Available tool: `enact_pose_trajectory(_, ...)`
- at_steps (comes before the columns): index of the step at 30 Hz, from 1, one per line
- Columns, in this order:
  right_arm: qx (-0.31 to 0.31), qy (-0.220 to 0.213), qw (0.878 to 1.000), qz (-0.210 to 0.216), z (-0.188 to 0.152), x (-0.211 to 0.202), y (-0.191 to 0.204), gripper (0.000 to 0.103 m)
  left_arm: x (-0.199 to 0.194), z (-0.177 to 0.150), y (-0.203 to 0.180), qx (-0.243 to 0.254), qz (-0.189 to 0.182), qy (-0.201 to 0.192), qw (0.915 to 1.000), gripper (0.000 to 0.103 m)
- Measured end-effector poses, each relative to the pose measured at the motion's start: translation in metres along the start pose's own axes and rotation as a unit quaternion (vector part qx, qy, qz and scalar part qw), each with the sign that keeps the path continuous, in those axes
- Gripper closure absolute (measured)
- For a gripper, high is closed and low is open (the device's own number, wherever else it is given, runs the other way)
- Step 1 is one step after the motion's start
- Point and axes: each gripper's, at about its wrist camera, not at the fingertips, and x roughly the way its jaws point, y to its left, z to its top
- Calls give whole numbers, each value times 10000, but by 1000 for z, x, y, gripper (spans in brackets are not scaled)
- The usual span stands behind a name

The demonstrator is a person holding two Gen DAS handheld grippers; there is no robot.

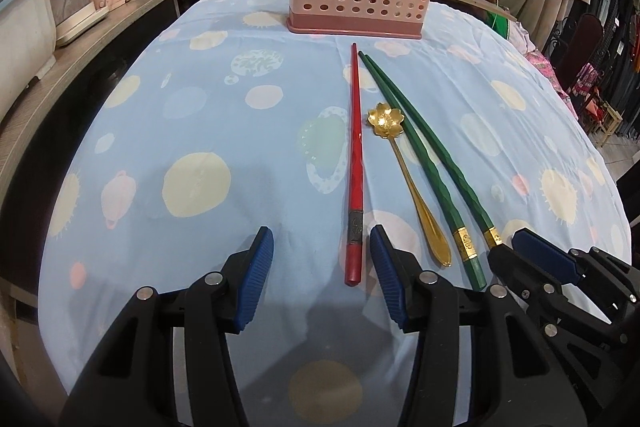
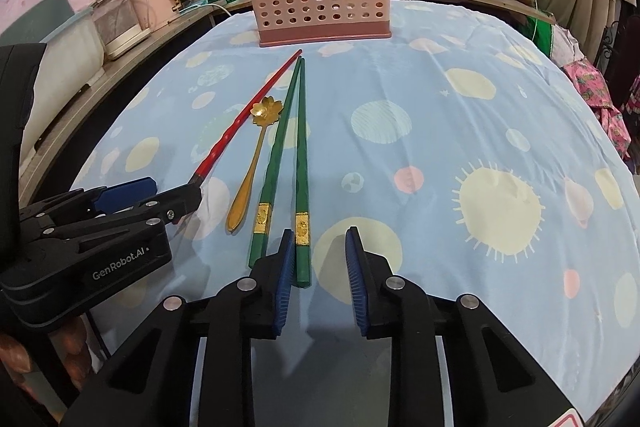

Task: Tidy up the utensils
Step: 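Close the right tool on a green chopstick while the left tool grasps the red chopstick, then lift the red and green chopsticks up toward the pink holder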

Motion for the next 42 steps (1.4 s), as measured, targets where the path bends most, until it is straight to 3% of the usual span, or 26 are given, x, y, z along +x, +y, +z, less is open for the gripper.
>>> enact_pose_trajectory(6,-47,16,10000,64,1,2,2,92,0,1,0,7,-99,-7,10000,71)
enact_pose_trajectory(10,-82,12,9999,85,0,2,4,95,0,1,0,12,-139,14,9999,75)
enact_pose_trajectory(17,-78,11,9999,93,0,2,4,96,0,2,2,-21,-223,67,9997,94)
enact_pose_trajectory(28,131,-284,9994,130,9,-24,-6,96,-32,14,8,-204,-364,-157,9990,95)
enact_pose_trajectory(42,483,-1328,9895,300,67,-97,-29,96,-104,77,20,-374,-471,-1136,9917,95)
